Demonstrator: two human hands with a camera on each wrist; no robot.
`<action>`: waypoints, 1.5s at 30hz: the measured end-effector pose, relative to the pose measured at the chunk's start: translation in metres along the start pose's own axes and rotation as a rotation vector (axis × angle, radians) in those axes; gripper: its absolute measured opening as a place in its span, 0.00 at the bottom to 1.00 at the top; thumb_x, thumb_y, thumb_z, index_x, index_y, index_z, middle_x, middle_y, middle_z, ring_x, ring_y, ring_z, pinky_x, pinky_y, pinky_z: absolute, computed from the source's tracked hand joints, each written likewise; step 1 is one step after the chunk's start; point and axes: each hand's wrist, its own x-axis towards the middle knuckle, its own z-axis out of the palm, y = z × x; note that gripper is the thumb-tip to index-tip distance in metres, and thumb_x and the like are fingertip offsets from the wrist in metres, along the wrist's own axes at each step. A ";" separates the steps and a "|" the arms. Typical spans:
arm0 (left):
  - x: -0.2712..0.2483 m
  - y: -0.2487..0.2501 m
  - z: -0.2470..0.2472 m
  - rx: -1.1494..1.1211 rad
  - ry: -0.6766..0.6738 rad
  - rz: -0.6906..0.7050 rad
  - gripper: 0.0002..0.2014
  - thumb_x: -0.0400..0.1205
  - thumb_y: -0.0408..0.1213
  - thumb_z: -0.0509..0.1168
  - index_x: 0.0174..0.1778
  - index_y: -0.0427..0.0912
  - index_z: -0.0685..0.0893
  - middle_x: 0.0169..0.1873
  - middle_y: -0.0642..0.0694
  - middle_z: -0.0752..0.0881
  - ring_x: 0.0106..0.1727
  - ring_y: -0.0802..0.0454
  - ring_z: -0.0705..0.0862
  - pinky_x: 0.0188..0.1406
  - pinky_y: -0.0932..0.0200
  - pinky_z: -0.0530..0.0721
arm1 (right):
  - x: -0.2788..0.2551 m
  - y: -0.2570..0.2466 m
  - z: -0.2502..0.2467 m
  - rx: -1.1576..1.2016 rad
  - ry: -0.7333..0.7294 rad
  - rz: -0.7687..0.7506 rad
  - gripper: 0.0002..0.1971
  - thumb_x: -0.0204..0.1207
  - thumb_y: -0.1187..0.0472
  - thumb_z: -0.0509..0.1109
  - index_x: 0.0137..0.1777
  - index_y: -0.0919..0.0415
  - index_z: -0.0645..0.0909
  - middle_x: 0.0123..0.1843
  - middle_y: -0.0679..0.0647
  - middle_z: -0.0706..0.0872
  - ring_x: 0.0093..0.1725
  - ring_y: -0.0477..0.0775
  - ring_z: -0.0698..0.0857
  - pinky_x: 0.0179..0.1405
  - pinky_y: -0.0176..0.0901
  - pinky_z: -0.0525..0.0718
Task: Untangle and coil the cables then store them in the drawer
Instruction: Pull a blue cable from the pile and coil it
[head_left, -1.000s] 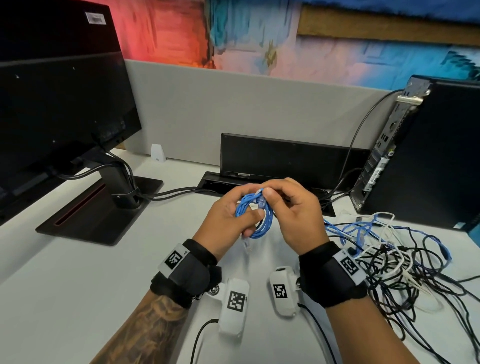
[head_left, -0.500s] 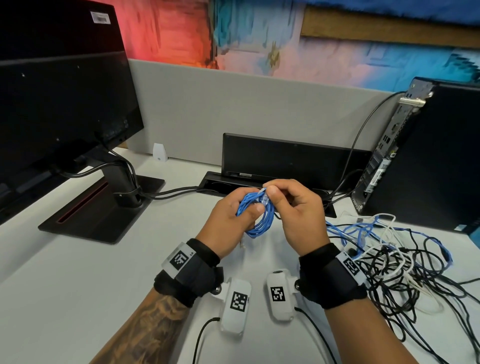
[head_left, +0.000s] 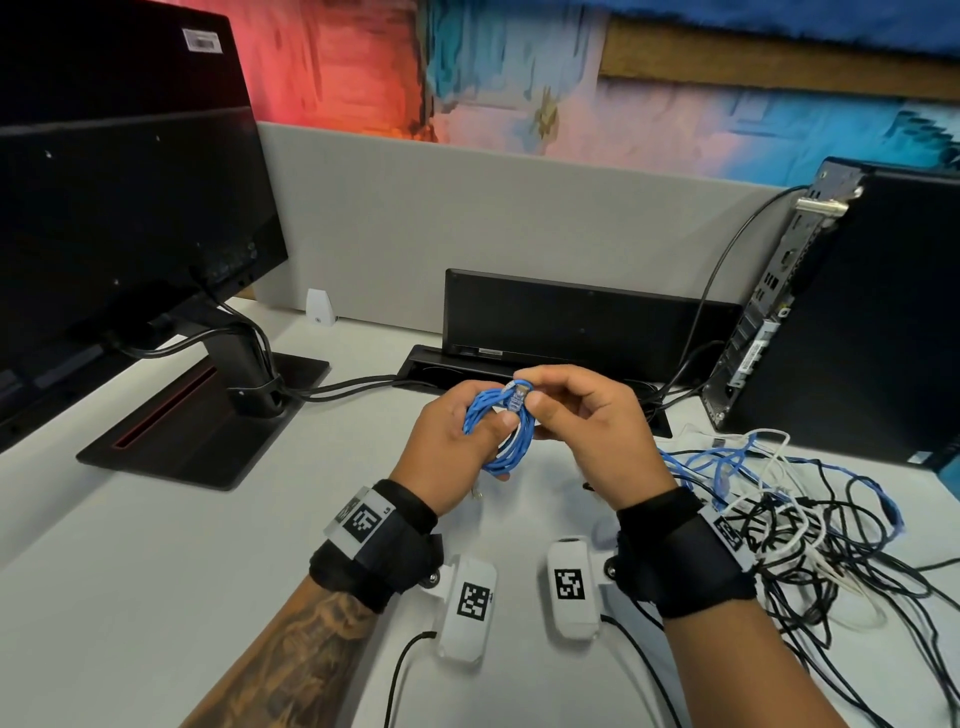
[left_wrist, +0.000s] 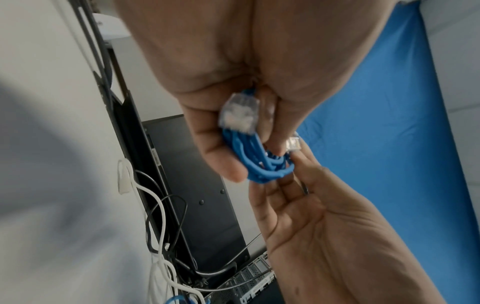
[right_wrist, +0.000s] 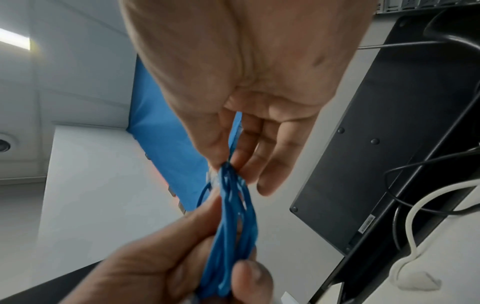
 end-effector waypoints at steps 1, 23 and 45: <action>0.000 0.000 0.000 0.003 -0.005 0.003 0.08 0.86 0.34 0.66 0.59 0.46 0.84 0.47 0.42 0.88 0.45 0.46 0.90 0.39 0.43 0.91 | 0.000 0.000 -0.001 0.004 -0.003 0.007 0.12 0.83 0.71 0.70 0.58 0.56 0.90 0.53 0.55 0.93 0.54 0.57 0.92 0.49 0.51 0.93; -0.006 0.018 0.003 -0.255 0.006 -0.136 0.13 0.88 0.33 0.61 0.67 0.36 0.80 0.19 0.58 0.79 0.22 0.60 0.82 0.48 0.39 0.88 | -0.005 0.006 0.024 -0.228 0.185 -0.319 0.09 0.79 0.70 0.76 0.55 0.59 0.93 0.51 0.52 0.89 0.51 0.46 0.90 0.45 0.37 0.89; 0.001 0.009 -0.003 0.028 -0.028 -0.007 0.08 0.84 0.41 0.68 0.42 0.42 0.81 0.21 0.60 0.76 0.23 0.62 0.72 0.27 0.68 0.71 | -0.002 -0.009 0.014 0.248 0.005 0.254 0.10 0.85 0.61 0.69 0.57 0.66 0.89 0.53 0.57 0.93 0.52 0.52 0.91 0.49 0.45 0.90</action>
